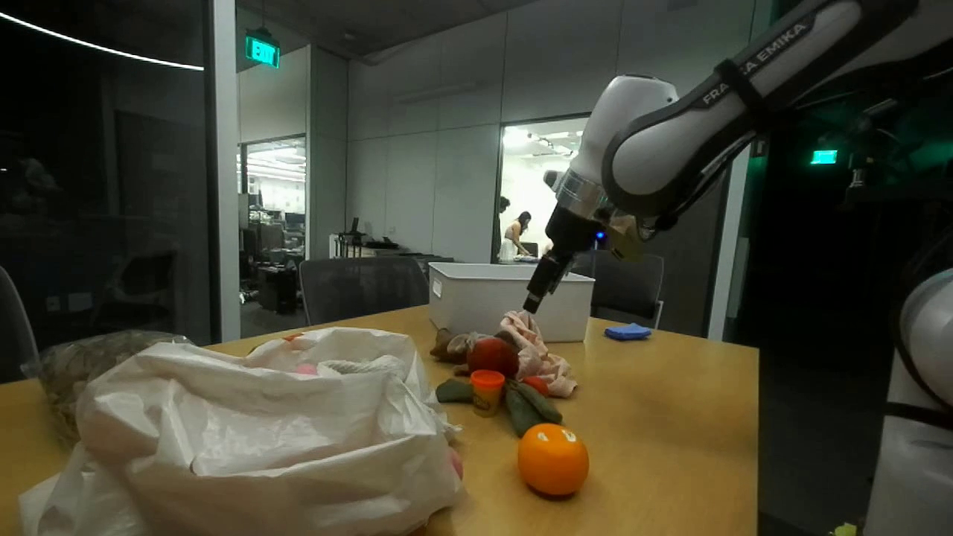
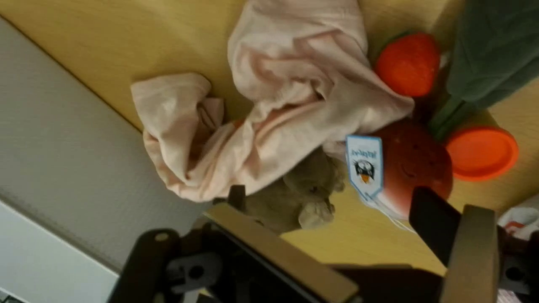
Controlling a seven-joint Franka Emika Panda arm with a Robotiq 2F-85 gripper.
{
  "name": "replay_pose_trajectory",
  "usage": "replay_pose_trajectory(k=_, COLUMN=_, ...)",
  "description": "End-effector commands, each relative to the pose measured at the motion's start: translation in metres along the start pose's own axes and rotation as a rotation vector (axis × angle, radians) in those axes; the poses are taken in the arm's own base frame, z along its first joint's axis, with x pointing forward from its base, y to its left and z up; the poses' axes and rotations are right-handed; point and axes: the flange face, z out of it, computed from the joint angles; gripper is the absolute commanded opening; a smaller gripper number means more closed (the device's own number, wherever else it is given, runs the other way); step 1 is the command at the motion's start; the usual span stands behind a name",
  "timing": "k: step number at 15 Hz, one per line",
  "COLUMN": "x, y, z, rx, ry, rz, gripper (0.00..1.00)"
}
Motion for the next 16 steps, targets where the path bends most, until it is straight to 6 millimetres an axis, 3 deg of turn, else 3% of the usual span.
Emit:
replay_pose_trajectory(k=1, x=-0.021, y=0.022, z=0.038, rx=0.010, ry=-0.060, rz=0.005, gripper=1.00)
replay_pose_trajectory(k=4, x=-0.035, y=0.029, z=0.075, rx=0.000, ry=-0.100, rz=-0.003, gripper=1.00)
replay_pose_trajectory(k=8, x=-0.033, y=0.030, z=0.113, rx=0.020, ry=-0.107, rz=0.004, gripper=1.00)
replay_pose_trajectory(k=16, x=-0.019, y=0.039, z=0.154, rx=0.039, ry=-0.082, rz=0.036, gripper=1.00)
